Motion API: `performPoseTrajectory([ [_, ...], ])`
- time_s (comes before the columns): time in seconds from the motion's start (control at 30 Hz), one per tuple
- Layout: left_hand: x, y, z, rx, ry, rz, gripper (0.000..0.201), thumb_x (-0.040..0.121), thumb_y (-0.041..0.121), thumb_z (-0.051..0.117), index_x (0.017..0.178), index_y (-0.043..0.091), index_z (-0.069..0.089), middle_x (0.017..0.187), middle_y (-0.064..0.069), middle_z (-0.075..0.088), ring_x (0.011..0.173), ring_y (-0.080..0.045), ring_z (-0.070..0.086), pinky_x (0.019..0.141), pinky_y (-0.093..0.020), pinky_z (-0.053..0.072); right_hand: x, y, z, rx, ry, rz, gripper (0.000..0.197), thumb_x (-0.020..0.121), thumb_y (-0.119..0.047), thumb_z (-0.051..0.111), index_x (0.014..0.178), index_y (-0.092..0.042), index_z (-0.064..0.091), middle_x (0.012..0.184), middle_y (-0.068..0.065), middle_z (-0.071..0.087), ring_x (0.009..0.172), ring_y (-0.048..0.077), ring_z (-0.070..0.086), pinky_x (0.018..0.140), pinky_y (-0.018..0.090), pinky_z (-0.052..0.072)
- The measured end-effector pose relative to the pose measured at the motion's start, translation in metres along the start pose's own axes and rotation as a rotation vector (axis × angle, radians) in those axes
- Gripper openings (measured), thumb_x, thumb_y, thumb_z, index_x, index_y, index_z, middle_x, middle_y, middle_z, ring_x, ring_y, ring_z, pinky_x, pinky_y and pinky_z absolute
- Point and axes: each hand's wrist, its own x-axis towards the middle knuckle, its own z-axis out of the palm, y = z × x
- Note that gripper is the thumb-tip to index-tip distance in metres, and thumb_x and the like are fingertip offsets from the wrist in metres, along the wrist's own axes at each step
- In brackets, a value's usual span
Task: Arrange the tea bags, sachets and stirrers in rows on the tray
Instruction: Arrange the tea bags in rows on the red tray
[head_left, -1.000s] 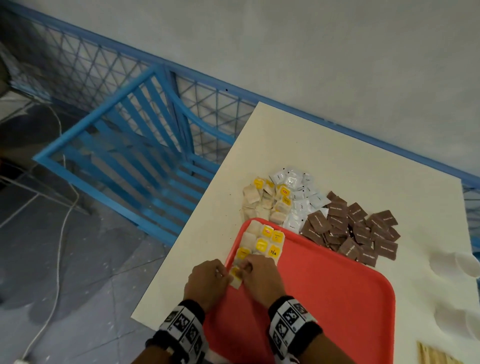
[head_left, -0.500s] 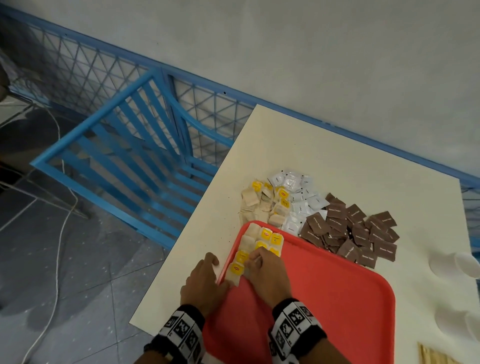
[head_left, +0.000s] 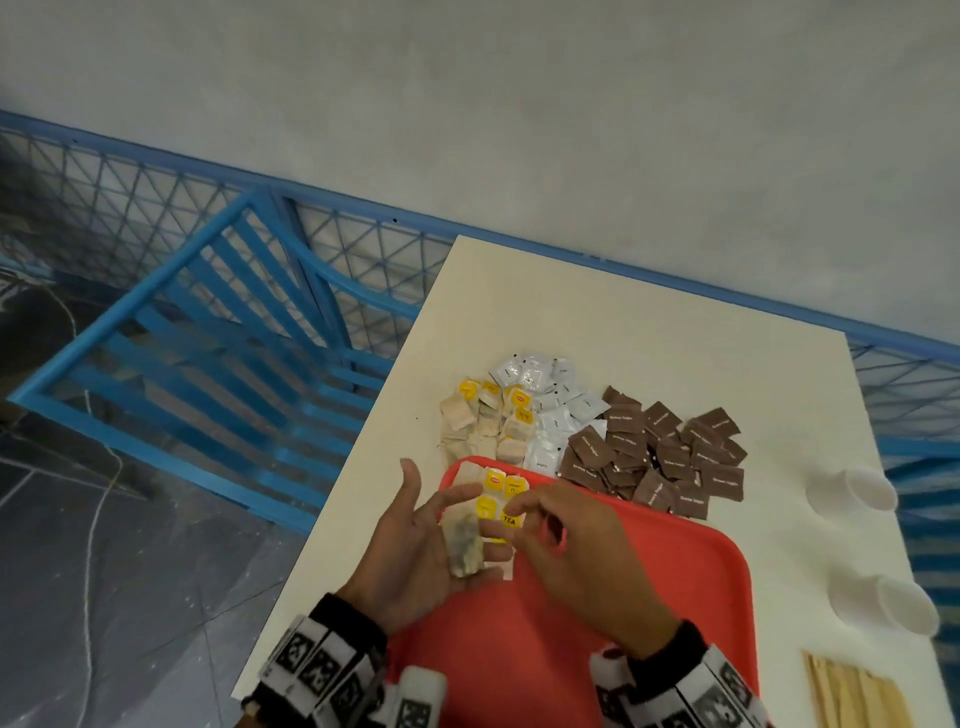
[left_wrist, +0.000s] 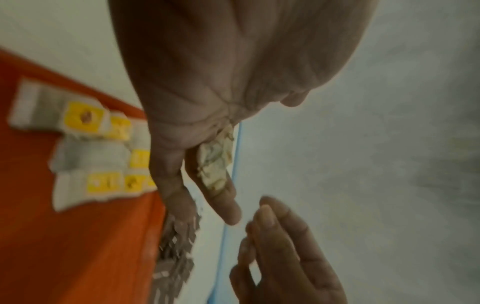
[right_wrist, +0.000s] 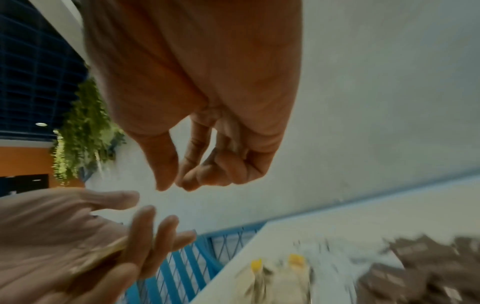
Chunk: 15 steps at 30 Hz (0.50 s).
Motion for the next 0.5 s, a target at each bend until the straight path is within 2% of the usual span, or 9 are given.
performPoseTrajectory([
  [0.03, 0.002, -0.001, 0.007, 0.004, -0.006, -0.009, 0.090, 0.082, 0.082, 0.030, 0.131, 0.009, 0.054, 0.111, -0.026, 0.064, 0.091, -0.038, 0.065, 0.086, -0.049, 0.050, -0.005, -0.004, -0.005, -0.080, -0.053, -0.073, 0.014, 0.084, -0.033, 0.067, 0.098, -0.030, 0.067, 0.087, -0.020, 0.054, 0.082, 0.001, 0.052, 0.074, 0.015, 0.042],
  [0.1, 0.004, -0.004, 0.020, 0.019, -0.022, -0.029, 0.094, 0.081, 0.082, 0.034, 0.135, 0.007, 0.051, 0.119, -0.024, 0.061, 0.096, -0.037, 0.065, 0.089, -0.051, 0.049, -0.016, -0.006, -0.011, -0.227, -0.141, -0.171, 0.027, 0.083, -0.028, 0.065, 0.110, -0.032, 0.062, 0.104, -0.014, 0.050, 0.096, 0.008, 0.049, 0.084, 0.021, 0.043],
  [0.2, 0.008, -0.009, 0.031, -0.021, -0.082, -0.055, 0.100, 0.079, 0.081, 0.043, 0.139, 0.000, 0.047, 0.121, -0.026, 0.054, 0.091, -0.033, 0.060, 0.085, -0.048, 0.048, -0.026, -0.003, -0.015, -0.357, -0.159, -0.219, 0.028, 0.084, -0.029, 0.060, 0.111, -0.036, 0.060, 0.113, -0.009, 0.050, 0.095, 0.017, 0.048, 0.077, 0.036, 0.049],
  [0.27, 0.011, -0.015, 0.034, -0.014, -0.117, -0.088, 0.105, 0.080, 0.079, 0.045, 0.141, -0.006, 0.042, 0.113, -0.024, 0.057, 0.088, -0.030, 0.057, 0.081, -0.042, 0.047, -0.027, 0.003, -0.019, -0.375, -0.110, -0.215, 0.017, 0.088, -0.033, 0.060, 0.105, -0.037, 0.063, 0.111, -0.009, 0.054, 0.094, 0.017, 0.049, 0.074, 0.038, 0.049],
  [0.33, 0.012, -0.020, 0.038, 0.051, -0.112, -0.115, 0.100, 0.085, 0.078, 0.040, 0.139, -0.005, 0.046, 0.097, -0.018, 0.063, 0.085, -0.030, 0.058, 0.082, -0.041, 0.049, -0.028, 0.006, -0.024, -0.330, -0.066, -0.215, 0.010, 0.092, -0.034, 0.061, 0.100, -0.036, 0.067, 0.105, -0.011, 0.057, 0.092, 0.013, 0.051, 0.080, 0.032, 0.047],
  [0.4, 0.014, -0.024, 0.043, 0.169, -0.066, -0.089, 0.088, 0.086, 0.075, 0.041, 0.130, 0.001, 0.056, 0.088, -0.013, 0.066, 0.082, -0.028, 0.061, 0.084, -0.043, 0.050, -0.029, 0.003, -0.033, -0.183, -0.022, -0.179, 0.008, 0.092, -0.029, 0.064, 0.097, -0.032, 0.070, 0.096, -0.016, 0.060, 0.089, 0.001, 0.051, 0.081, 0.016, 0.040],
  [0.43, 0.015, -0.025, 0.045, 0.276, -0.020, -0.032, 0.082, 0.083, 0.075, 0.043, 0.125, 0.006, 0.060, 0.091, -0.011, 0.067, 0.084, -0.026, 0.063, 0.085, -0.044, 0.048, -0.030, 0.000, -0.039, -0.089, 0.013, -0.136, 0.007, 0.091, -0.027, 0.067, 0.094, -0.030, 0.072, 0.089, -0.017, 0.062, 0.082, -0.005, 0.050, 0.076, 0.010, 0.036],
  [0.5, 0.012, -0.024, 0.050, 0.557, 0.065, 0.156, 0.071, 0.082, 0.077, 0.048, 0.121, 0.020, 0.065, 0.109, -0.002, 0.070, 0.098, -0.019, 0.066, 0.091, -0.041, 0.046, -0.028, -0.003, -0.054, 0.083, 0.051, -0.013, 0.007, 0.089, -0.024, 0.070, 0.089, -0.029, 0.075, 0.075, -0.016, 0.063, 0.067, -0.004, 0.051, 0.064, 0.008, 0.034],
])
